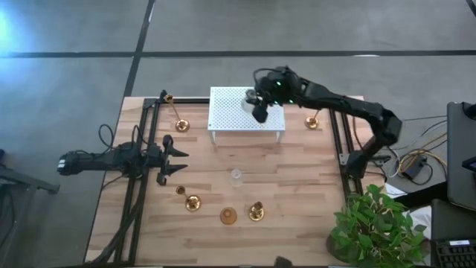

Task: Pick & Place candle stick holders
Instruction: Put the green glass candle holder on the shelf

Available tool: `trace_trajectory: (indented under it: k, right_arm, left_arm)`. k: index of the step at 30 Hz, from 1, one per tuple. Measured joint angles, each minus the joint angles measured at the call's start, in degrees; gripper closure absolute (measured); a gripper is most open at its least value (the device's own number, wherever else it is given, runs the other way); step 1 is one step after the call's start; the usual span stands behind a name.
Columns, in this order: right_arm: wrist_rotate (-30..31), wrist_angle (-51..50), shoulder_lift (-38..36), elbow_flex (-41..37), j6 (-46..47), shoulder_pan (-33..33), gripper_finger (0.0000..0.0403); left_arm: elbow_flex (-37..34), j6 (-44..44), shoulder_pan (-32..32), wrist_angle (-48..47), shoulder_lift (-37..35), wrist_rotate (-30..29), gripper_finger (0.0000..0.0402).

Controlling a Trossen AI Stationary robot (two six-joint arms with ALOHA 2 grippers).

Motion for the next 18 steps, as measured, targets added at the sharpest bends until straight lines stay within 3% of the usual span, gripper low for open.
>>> trace_trajectory:
  k: [9,18]
  right_arm:
    - [-2.3,-0.1,8.1,4.3,-3.3,-0.4,0.0286]
    - [-1.2,1.4,8.7,3.9,-5.9,-1.8,0.0286]
  left_arm:
    - [0.0,0.0,0.0,0.0,0.0,0.0,0.0204]
    - [0.0,0.0,0.0,0.0,0.0,0.0,0.0204]
